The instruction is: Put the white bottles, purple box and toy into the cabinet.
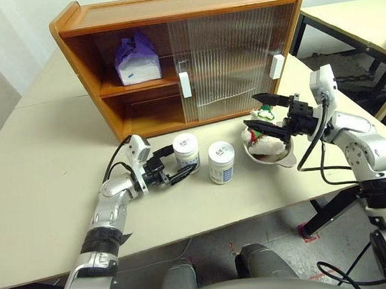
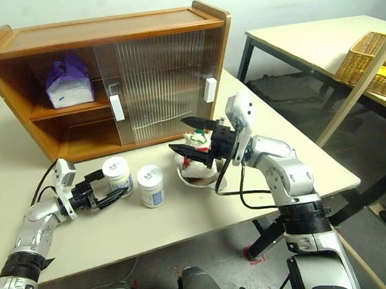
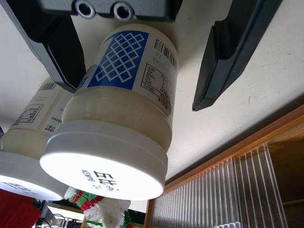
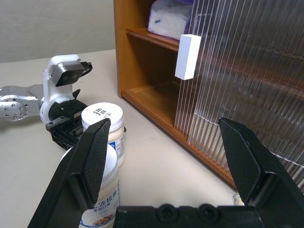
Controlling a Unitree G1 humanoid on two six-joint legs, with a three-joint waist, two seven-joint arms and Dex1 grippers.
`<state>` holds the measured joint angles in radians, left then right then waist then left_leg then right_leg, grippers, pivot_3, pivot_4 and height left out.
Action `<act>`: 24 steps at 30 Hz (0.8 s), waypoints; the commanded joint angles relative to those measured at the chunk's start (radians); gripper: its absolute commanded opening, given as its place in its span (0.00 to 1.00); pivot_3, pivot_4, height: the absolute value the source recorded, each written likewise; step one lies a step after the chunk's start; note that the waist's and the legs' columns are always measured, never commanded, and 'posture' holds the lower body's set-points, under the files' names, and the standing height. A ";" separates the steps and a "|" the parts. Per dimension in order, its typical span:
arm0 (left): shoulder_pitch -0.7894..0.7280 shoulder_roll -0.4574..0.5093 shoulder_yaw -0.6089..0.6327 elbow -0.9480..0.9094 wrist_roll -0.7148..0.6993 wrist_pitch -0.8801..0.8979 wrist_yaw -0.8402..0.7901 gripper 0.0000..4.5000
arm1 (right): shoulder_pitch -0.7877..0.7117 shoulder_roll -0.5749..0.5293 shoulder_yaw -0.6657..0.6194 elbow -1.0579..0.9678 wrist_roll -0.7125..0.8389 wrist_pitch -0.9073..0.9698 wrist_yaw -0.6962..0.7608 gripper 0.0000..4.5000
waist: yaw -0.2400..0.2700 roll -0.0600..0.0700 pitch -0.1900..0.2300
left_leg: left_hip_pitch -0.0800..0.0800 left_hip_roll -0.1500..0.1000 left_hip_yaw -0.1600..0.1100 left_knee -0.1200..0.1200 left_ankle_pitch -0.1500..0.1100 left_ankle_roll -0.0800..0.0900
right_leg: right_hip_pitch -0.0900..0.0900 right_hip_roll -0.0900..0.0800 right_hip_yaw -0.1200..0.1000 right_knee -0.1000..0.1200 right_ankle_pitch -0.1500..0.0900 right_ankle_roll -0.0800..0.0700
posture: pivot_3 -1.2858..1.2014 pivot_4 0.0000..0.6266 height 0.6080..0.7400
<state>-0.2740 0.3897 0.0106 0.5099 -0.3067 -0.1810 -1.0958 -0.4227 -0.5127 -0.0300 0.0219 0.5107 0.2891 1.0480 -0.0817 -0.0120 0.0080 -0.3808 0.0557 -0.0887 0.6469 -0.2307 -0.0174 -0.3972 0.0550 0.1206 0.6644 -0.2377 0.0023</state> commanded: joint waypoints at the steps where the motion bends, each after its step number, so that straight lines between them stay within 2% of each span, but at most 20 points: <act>1: -0.011 0.000 -0.004 0.019 0.014 -0.002 0.004 0.72 | 0.002 -0.003 -0.015 -0.004 0.006 -0.002 -0.001 1.00 | -0.001 0.000 0.000 | 0.000 0.000 0.000 0.000 0.000 0.000 | 0.000 0.000 0.000 0.000 0.000 0.000 | 0.46 0.00 1.00; 2: -0.010 0.002 -0.003 0.019 0.014 -0.001 0.002 0.68 | 0.002 -0.002 -0.014 -0.003 0.005 -0.003 -0.001 1.00 | -0.001 0.000 0.000 | 0.000 0.000 0.000 0.000 0.000 0.000 | 0.000 0.000 0.000 0.000 0.000 0.000 | 0.46 0.00 1.00; 12: 0.010 0.022 0.054 -0.057 -0.037 0.041 0.041 0.68 | -0.019 0.011 -0.001 0.025 -0.003 -0.013 0.006 1.00 | -0.004 0.000 0.000 | 0.000 0.000 0.000 0.000 0.000 0.000 | 0.000 0.000 0.000 0.000 0.000 0.001 | 0.47 0.00 1.00; 19: -0.001 0.018 0.175 -0.140 -0.078 0.125 0.239 0.68 | -0.033 0.027 0.009 0.039 -0.007 -0.016 0.011 1.00 | -0.002 0.000 0.000 | 0.000 0.000 0.001 0.000 0.000 0.001 | 0.000 0.001 -0.001 -0.001 0.000 0.001 | 0.48 0.00 1.00; 24: -0.023 -0.012 0.203 -0.172 -0.074 0.177 0.374 0.68 | -0.034 0.034 0.012 0.041 -0.008 -0.015 0.015 1.00 | 0.005 0.000 0.000 | -0.001 -0.001 0.001 0.000 0.000 0.000 | 0.001 0.000 -0.001 -0.002 0.000 0.001 | 0.48 0.00 1.00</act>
<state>-0.2724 0.3839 0.2016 0.3671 -0.3818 -0.0169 -0.7603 -0.4446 -0.4824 -0.0256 0.0543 0.5092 0.2792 1.0579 -0.0764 -0.0119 0.0080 -0.3814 0.0551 -0.0873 0.6471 -0.2304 -0.0169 -0.3962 0.0554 0.1202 0.6621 -0.2377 0.0029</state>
